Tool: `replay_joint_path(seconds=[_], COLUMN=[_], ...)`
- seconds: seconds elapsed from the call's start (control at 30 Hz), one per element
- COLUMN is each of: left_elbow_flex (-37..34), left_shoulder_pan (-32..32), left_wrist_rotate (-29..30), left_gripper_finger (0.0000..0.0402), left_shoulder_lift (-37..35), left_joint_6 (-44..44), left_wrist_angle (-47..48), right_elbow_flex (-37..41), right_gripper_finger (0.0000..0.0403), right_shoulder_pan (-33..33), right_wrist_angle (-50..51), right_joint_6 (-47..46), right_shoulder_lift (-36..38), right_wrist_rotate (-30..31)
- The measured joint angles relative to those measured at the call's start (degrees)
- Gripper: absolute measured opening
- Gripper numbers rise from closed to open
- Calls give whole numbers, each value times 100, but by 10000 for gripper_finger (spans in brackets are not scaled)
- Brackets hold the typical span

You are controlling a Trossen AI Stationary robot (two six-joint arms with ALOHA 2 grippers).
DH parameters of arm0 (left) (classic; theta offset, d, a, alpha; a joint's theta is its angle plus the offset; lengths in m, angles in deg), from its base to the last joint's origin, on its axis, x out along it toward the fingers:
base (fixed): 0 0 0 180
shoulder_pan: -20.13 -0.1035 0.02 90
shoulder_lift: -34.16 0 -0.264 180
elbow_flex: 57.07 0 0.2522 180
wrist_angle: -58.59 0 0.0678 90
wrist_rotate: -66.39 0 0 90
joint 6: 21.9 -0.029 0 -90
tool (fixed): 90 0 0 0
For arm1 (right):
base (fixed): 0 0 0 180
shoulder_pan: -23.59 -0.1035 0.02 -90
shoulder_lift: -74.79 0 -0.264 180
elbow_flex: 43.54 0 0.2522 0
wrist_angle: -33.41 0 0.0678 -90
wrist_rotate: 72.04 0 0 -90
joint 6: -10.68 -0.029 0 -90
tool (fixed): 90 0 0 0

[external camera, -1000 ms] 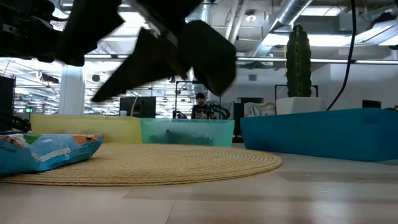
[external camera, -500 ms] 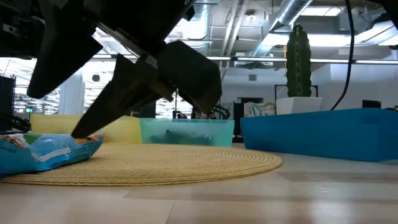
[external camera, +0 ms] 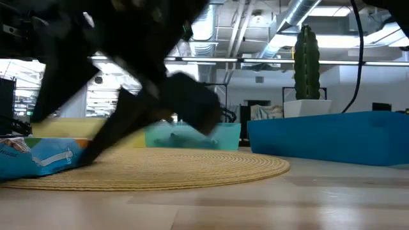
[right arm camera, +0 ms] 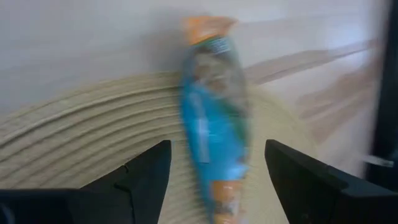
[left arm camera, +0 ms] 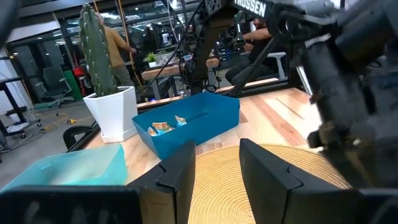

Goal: Pick and place Granola Bars by type
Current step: Put the yellow granola bar into the blue bin

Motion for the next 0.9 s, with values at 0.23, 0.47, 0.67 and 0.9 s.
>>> replay_joint_path(seconds=[0.23, 0.47, 0.67, 0.9], left_elbow_flex=[0, 0, 0, 0], left_shoulder_pan=[-1, 0, 0, 0], left_wrist_rotate=[1, 0, 2, 0], left_gripper_finger=[119, 119, 119, 119], left_shoulder_lift=[0, 0, 0, 0], left_joint_6=[-5, -10, -20, -17], left_wrist_angle=[0, 0, 0, -2], right_elbow_flex=[1, 1, 1, 1], right_gripper_finger=[255, 220, 139, 58], right_shoulder_pan=[42, 118, 114, 111], right_wrist_angle=[-142, -63, -39, -36], right_joint_6=[2, 2, -42, -174], right_shoulder_lift=[-133, -131, -184, -195], right_wrist_rotate=[-28, -72, -83, -51])
